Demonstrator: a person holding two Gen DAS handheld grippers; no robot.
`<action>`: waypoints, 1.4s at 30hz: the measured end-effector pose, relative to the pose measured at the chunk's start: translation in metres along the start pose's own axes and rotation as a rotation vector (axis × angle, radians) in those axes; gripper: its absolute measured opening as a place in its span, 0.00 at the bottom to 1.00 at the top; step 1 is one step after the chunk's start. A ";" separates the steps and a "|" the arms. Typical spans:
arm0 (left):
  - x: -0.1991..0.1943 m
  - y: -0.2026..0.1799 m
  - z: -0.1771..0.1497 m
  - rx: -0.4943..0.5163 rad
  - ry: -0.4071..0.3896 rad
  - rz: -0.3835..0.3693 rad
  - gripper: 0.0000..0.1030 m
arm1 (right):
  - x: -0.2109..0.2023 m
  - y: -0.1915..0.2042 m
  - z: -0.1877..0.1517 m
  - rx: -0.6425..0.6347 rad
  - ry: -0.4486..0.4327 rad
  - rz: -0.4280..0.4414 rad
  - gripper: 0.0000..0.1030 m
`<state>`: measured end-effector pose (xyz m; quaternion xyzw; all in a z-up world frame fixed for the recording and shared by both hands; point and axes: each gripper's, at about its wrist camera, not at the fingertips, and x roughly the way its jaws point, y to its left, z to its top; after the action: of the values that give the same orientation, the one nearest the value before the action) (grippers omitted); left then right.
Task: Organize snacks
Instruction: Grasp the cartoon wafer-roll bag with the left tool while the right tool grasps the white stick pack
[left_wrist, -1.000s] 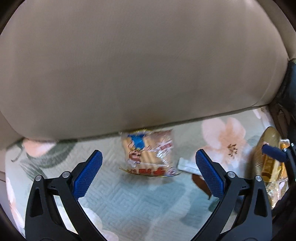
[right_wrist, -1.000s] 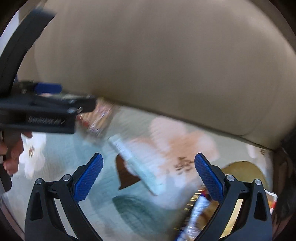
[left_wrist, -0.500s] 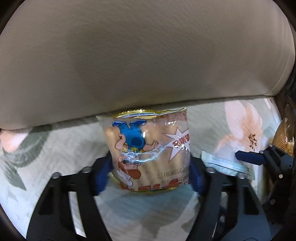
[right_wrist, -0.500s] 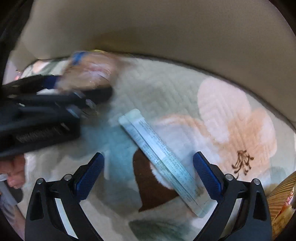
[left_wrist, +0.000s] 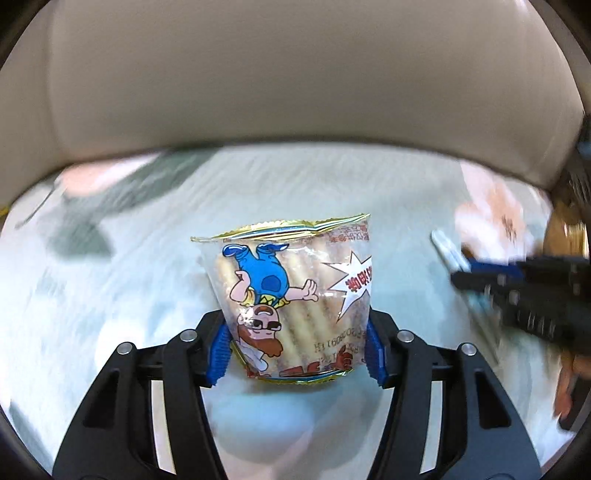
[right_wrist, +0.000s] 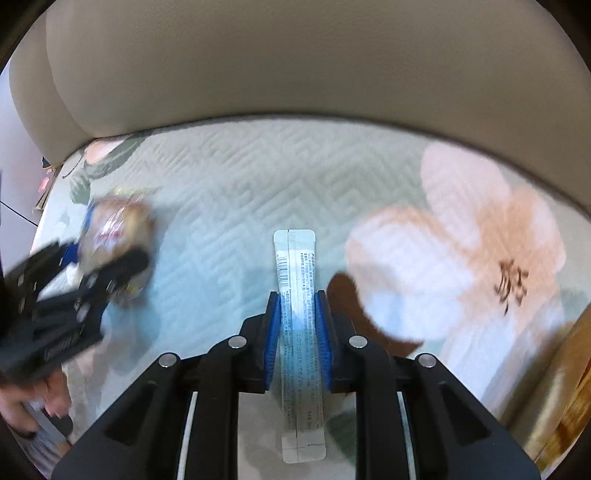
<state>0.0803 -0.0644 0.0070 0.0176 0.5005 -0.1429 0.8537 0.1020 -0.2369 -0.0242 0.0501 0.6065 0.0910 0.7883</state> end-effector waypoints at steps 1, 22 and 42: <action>-0.006 0.000 -0.011 0.000 0.004 0.015 0.56 | 0.000 0.001 -0.003 0.003 0.008 0.004 0.18; -0.050 0.018 -0.084 0.000 -0.009 0.044 0.57 | -0.004 0.045 -0.070 0.086 0.132 -0.100 0.20; -0.049 0.010 -0.088 0.013 -0.024 0.074 0.57 | -0.006 0.042 -0.068 0.132 0.123 -0.049 0.19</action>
<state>-0.0140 -0.0283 0.0038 0.0400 0.4882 -0.1145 0.8643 0.0316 -0.1993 -0.0284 0.0815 0.6594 0.0343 0.7466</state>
